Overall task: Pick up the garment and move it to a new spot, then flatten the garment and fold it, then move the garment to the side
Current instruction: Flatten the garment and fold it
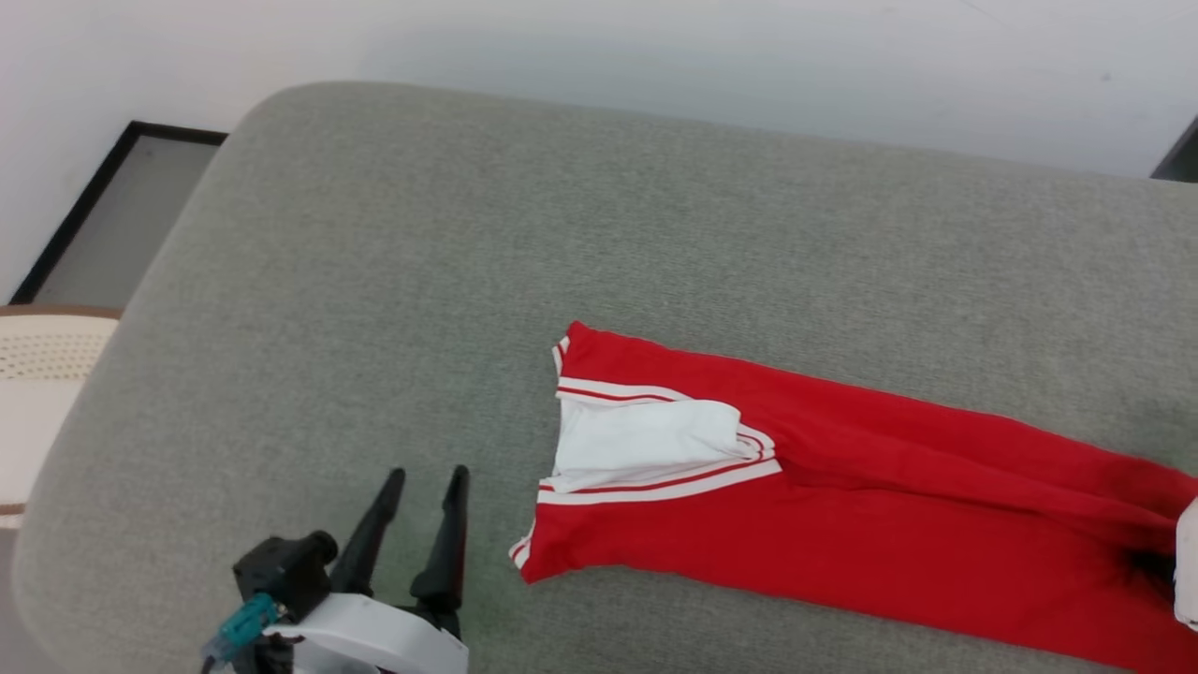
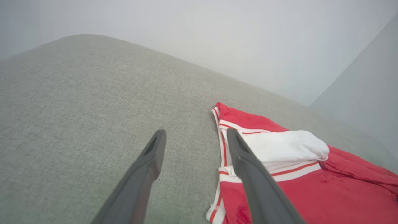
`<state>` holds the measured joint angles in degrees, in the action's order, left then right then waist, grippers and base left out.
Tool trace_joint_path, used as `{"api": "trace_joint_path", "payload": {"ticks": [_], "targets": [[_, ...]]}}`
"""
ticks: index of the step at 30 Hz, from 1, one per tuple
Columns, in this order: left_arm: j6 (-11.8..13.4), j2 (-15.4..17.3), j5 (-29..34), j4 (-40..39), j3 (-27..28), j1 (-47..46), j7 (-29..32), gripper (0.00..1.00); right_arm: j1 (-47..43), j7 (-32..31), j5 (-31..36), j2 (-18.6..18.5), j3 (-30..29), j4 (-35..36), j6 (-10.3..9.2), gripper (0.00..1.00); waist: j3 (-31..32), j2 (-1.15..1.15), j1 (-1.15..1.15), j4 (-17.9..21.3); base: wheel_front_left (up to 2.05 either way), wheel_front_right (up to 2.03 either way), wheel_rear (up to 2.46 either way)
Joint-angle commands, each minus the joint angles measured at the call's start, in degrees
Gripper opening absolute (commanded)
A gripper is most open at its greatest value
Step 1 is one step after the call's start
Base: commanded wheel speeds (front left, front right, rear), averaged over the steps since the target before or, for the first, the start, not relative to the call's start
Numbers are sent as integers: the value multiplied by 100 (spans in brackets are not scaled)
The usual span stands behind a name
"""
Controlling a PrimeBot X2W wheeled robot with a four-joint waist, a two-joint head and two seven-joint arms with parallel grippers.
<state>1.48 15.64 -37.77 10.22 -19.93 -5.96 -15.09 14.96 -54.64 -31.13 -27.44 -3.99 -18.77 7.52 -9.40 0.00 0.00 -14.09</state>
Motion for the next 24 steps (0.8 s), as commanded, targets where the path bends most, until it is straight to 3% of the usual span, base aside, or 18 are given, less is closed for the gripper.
{"api": "trace_joint_path", "payload": {"ticks": [1,13,24], "targets": [[9,6,175,-21,91,24,-4,100,67,57,17,38,-22,-63,-7,0,-38,0,0,122,0,0,0],[-99,-176,1337,-149,711,195,-4,100,314,434,-36,-81,-570,-147,-7,0,-154,0,0,756,0,0,0],[-344,-520,1900,-42,1310,383,-4,100,159,360,75,-522,-1253,167,-7,0,-75,0,0,1063,0,0,0]]}}
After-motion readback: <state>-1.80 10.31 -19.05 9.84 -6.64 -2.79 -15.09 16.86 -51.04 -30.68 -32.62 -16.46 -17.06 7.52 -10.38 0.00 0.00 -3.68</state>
